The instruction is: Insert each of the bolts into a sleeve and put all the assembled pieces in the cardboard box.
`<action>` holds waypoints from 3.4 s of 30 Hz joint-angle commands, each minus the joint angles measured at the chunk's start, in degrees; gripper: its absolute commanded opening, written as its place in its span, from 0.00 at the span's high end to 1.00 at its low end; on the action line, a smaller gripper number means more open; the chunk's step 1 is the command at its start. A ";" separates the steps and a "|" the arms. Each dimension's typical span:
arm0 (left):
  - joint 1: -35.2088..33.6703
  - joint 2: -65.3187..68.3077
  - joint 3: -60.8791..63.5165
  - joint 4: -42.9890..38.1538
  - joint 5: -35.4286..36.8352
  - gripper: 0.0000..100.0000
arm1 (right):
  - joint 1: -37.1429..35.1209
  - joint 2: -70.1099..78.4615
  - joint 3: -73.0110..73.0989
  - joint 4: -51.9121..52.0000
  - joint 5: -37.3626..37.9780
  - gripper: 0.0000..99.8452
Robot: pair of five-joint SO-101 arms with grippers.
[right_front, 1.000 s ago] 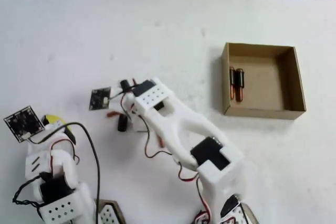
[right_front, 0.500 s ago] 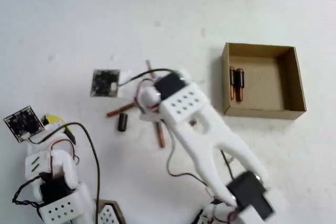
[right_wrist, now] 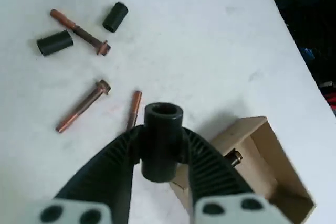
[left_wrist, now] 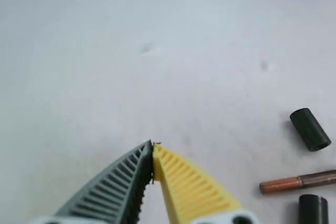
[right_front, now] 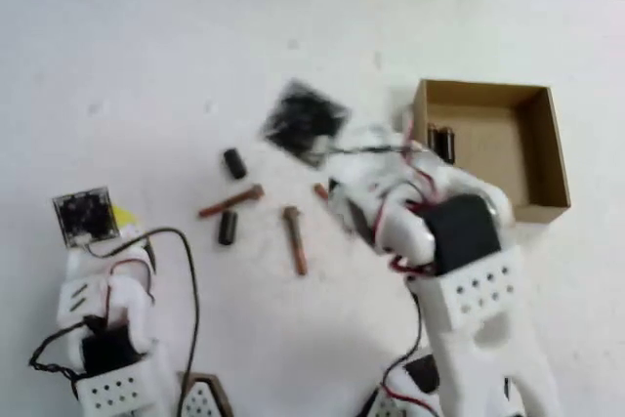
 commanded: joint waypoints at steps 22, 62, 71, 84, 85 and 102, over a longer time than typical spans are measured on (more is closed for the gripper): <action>6.46 -0.57 -0.18 4.92 -5.01 0.98 | 14.20 -39.69 52.92 -28.88 -17.14 0.98; 28.35 38.46 -38.07 16.79 -16.97 0.98 | 19.30 -62.81 74.29 -27.74 -18.64 0.98; 38.29 66.42 -51.43 17.05 -1.67 0.98 | 19.47 -62.81 74.55 -27.74 -18.64 0.98; 45.76 99.03 -69.63 17.23 27.60 0.74 | 19.56 -62.90 74.55 -27.74 -18.55 0.98; 46.29 100.88 -70.68 17.23 29.54 0.72 | 19.56 -62.90 74.55 -27.74 -18.46 0.98; 46.37 122.15 -85.01 17.23 44.40 0.70 | 19.56 -62.90 74.55 -27.38 -18.37 0.98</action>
